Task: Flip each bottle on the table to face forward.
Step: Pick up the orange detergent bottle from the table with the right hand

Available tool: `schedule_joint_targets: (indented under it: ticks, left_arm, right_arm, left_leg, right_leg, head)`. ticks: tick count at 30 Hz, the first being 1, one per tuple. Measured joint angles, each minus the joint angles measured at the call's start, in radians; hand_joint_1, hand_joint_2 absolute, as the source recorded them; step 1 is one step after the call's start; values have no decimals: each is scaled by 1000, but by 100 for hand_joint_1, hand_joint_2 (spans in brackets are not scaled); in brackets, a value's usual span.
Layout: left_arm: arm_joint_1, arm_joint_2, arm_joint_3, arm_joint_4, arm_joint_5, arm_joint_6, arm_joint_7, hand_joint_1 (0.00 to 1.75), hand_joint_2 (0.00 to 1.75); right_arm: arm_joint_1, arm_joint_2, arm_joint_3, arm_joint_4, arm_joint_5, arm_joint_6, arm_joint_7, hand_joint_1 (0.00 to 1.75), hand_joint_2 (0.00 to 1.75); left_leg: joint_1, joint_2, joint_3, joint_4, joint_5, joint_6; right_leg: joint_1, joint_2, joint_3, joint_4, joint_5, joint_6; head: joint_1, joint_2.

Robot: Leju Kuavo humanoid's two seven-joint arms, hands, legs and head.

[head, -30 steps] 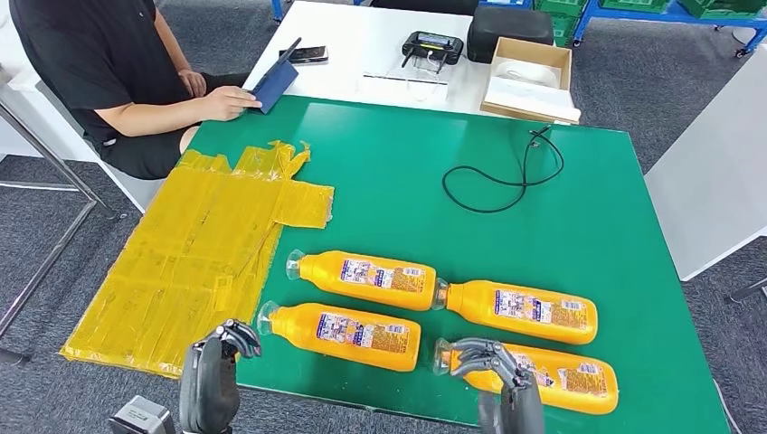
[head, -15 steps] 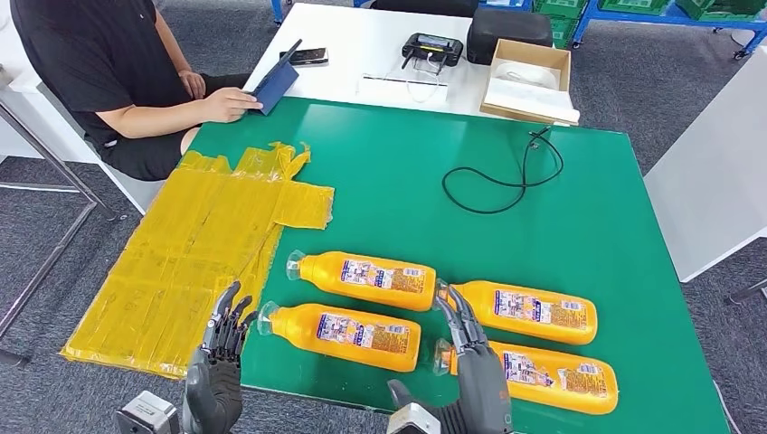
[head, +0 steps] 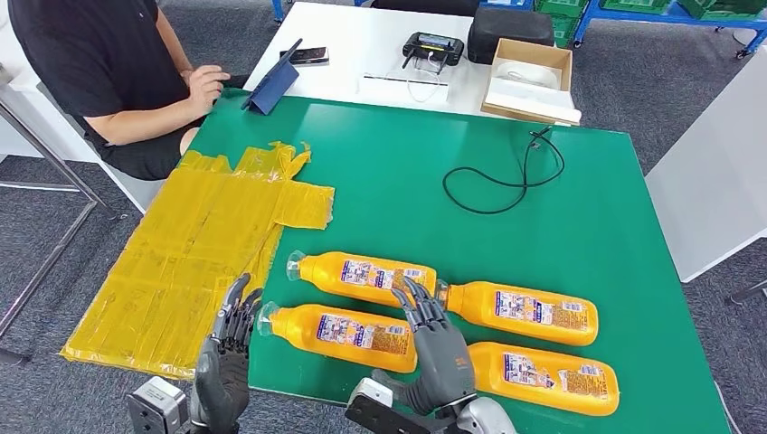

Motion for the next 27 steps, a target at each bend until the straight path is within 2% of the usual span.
schedule_joint_targets:
  ticks: [4, 9, 19, 20, 24, 25, 27]
  left_arm:
    - [-21, 7, -10, 16, 9, -2, 10, 0, 0]
    - [-38, 15, -24, 39, 12, 0, 15, 0, 0]
    - [-61, 36, -47, 80, 35, 14, 28, 0, 0]
    - [-64, 39, -49, 84, 38, 14, 29, 0, 0]
    - [-86, 50, -58, 102, 53, 18, 36, 0, 0]
    - [-94, 54, -61, 108, 59, 21, 37, 0, 0]
    - [-110, 61, -68, 119, 72, 30, 39, 0, 0]
  right_arm:
    - [-42, 16, 12, 54, 4, 69, 4, 0, 175]
    - [-79, 31, 21, 112, 4, 96, 7, 0, 175]
    - [-147, 31, 54, 234, 3, 197, 57, 0, 175]
    - [-158, 31, 59, 252, 1, 214, 64, 5, 175]
    - [-236, 28, 94, 358, -35, 316, 71, 169, 175]
    - [-262, 27, 106, 390, -50, 340, 67, 175, 175]
    - [-312, 27, 129, 450, -81, 377, 54, 175, 175]
  left_leg:
    - [0, 0, 0, 0, 0, 0]
    - [0, 0, 0, 0, 0, 0]
    - [0, 0, 0, 0, 0, 0]
    - [0, 0, 0, 0, 0, 0]
    - [0, 0, 2, 0, 0, 0]
    - [0, 1, 3, 0, 0, 0]
    - [0, 2, 7, 0, -1, -1]
  right_leg:
    - [0, 0, 0, 0, 0, 0]
    - [0, 0, 0, 0, 0, 0]
    - [0, 0, 0, 0, 0, 0]
    - [0, 0, 0, 0, 0, 0]
    - [0, 0, 1, 0, 0, 0]
    - [0, 1, 1, 0, 0, 0]
    - [0, 1, 1, 0, 0, -1]
  head:
    - [0, 0]
    - [0, 0]
    - [0, 0]
    - [0, 0]
    - [0, 0]
    - [0, 0]
    - [0, 0]
